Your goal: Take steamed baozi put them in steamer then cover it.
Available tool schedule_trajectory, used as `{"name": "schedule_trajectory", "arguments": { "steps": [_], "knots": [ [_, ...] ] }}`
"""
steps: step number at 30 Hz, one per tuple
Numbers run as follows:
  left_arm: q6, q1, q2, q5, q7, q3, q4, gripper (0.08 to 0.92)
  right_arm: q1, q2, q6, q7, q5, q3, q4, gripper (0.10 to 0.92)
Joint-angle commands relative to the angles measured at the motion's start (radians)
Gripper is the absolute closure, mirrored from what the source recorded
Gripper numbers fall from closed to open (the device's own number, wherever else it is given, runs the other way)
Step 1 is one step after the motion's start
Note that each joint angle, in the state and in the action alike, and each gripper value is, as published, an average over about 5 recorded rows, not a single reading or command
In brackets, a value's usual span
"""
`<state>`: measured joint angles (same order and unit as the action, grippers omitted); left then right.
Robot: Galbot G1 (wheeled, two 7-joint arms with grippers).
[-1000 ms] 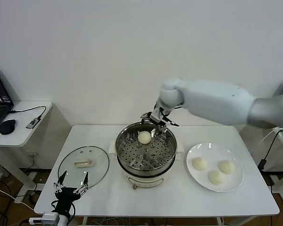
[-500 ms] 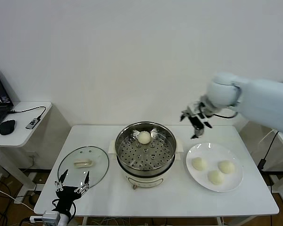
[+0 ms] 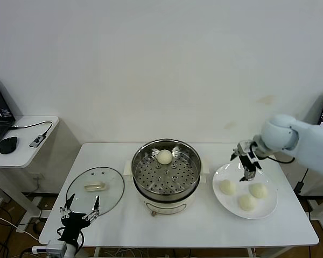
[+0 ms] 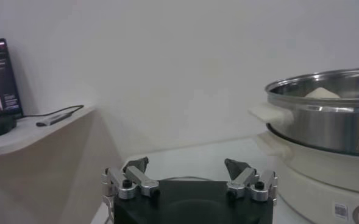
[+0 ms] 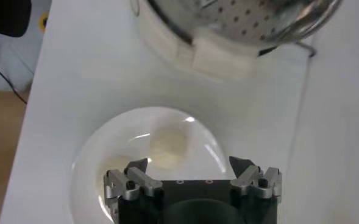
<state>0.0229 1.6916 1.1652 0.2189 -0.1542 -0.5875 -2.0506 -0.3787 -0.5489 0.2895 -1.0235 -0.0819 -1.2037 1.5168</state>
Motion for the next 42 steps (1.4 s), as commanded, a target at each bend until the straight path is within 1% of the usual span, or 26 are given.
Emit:
{"name": "schedule_trajectory", "arguments": {
  "steps": [1, 11, 25, 31, 35, 42],
  "knots": [
    [0.001, 0.004, -0.002, -0.001, 0.001, -0.009, 0.0, 0.177, 0.287, -0.045, -0.015, 0.002, 0.113, 0.209, -0.139, 0.203],
    [0.001, 0.007, -0.002, -0.003, 0.002, -0.023, -0.001, 0.177, 0.387, -0.152, -0.037, 0.017, 0.145, 0.296, -0.257, 0.203],
    [-0.001, 0.007, 0.002, -0.003, 0.001, -0.025, 0.003, 0.177, 0.416, -0.202, -0.036, 0.036, 0.179, 0.327, -0.312, 0.214],
    [-0.001, 0.008, 0.005, -0.006, 0.002, -0.023, 0.003, 0.177, 0.428, -0.206, -0.035, 0.041, 0.195, 0.342, -0.318, 0.256],
    [-0.002, 0.008, 0.007, -0.009, 0.002, -0.023, 0.003, 0.177, 0.431, -0.206, -0.034, 0.039, 0.206, 0.351, -0.319, 0.298],
    [-0.003, 0.009, 0.01, -0.01, 0.002, -0.022, 0.003, 0.177, 0.424, -0.202, -0.034, 0.036, 0.214, 0.356, -0.316, 0.424]
  ]
}}
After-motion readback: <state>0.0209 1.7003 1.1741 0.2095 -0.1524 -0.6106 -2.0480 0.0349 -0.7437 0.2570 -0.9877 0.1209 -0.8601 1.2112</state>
